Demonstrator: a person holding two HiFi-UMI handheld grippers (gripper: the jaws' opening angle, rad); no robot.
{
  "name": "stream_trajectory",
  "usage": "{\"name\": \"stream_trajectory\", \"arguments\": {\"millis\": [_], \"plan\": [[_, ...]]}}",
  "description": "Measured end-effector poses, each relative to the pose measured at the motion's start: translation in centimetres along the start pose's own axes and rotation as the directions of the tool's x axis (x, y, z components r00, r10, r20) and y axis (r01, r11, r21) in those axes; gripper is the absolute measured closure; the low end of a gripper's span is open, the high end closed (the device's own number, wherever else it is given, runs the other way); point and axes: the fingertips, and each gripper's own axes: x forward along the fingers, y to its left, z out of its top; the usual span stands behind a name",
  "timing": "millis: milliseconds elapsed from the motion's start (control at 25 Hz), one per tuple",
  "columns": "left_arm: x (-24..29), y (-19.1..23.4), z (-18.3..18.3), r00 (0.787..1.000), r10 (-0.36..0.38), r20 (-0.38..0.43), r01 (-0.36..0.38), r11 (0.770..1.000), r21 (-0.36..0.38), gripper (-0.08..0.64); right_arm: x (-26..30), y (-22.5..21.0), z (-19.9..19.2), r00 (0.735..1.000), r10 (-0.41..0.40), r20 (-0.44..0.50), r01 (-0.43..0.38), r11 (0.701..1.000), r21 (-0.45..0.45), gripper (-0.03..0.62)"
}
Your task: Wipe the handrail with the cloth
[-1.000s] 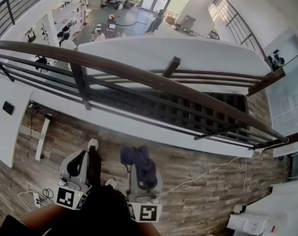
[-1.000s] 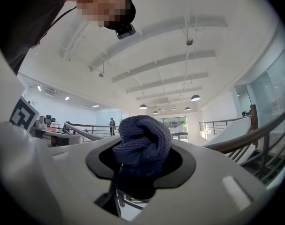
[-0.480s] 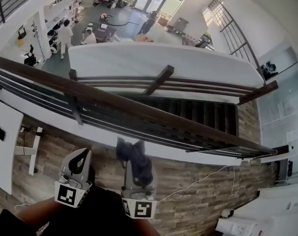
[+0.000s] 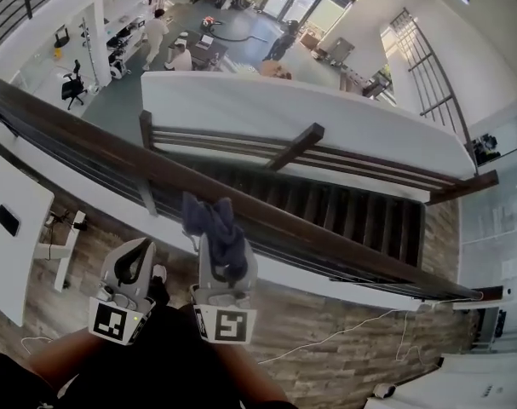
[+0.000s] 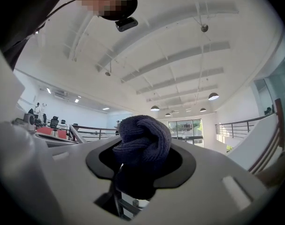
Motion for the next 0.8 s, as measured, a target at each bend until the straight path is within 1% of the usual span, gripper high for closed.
{"name": "stream_trajectory", "arguments": {"millis": [200, 360, 480, 600, 800], "plan": [[0.3, 3.0, 0.7, 0.993, 0.113, 0.017, -0.113, 0.994, -0.008, 0.56, 5.3, 2.1, -1.9, 0.995, 0.095, -0.027, -0.095, 0.995, 0.023, 0.414], [0.2, 4.3, 0.8, 0.988, 0.148, 0.037, -0.148, 0.989, -0.009, 0.56, 9.1, 4.3, -3.8, 0.988, 0.144, -0.064, -0.142, 0.99, 0.024, 0.414], [-0.1, 5.3, 0.6, 0.986, 0.161, 0.037, -0.161, 0.987, -0.001, 0.56, 11.7, 5.5, -5.8, 0.984, 0.153, -0.092, -0.152, 0.988, 0.02, 0.414], [-0.6, 6.7, 0.3, 0.983, 0.182, 0.024, -0.182, 0.983, -0.011, 0.56, 13.3, 6.4, -7.7, 0.979, 0.154, -0.132, -0.155, 0.988, 0.003, 0.413], [-0.7, 8.4, -0.1, 0.982, 0.186, 0.014, -0.185, 0.982, -0.035, 0.56, 14.4, 6.6, -10.9, 0.971, 0.106, -0.214, -0.109, 0.994, -0.006, 0.414]]}}
